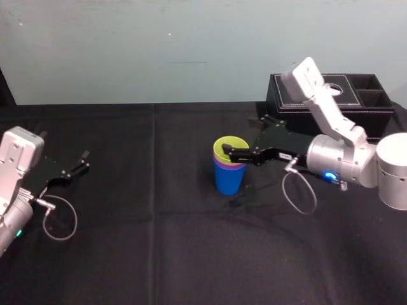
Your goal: Stack the three plastic cups sequentially using one hand.
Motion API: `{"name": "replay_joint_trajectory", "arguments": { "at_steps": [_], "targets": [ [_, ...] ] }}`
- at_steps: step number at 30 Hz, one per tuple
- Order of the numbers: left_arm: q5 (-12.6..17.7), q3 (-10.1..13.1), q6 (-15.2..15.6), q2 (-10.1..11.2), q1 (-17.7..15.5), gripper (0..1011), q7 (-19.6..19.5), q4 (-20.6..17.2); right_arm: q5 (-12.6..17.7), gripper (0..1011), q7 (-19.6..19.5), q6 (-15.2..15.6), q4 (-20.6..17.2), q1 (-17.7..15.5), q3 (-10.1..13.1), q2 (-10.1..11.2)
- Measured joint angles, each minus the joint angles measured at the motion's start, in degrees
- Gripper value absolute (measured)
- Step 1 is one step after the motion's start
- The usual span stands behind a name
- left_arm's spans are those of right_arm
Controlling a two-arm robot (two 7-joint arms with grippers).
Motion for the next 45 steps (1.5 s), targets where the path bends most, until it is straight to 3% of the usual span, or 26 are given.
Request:
{"name": "replay_joint_trajectory", "arguments": {
  "at_steps": [10,19,32,45],
  "targets": [
    [0.0,0.0,0.0,0.0,0.0,1010,0.0,0.0,-0.1,1002,-5.5,-3.2,-4.1,-6.9,5.7,2.2],
    [0.0,0.0,0.0,0.0,0.0,1010,0.0,0.0,-2.3,1003,-10.2,-6.4,-4.3,-12.1,9.8,2.7],
    [0.0,0.0,0.0,0.0,0.0,1010,0.0,0.0,-4.0,1003,-11.0,-8.7,-0.4,-15.0,12.3,1.7],
    [0.0,0.0,0.0,0.0,0.0,1010,0.0,0.0,-4.1,1003,-10.9,-8.7,-0.4,-15.1,12.3,1.7]
  ]
}}
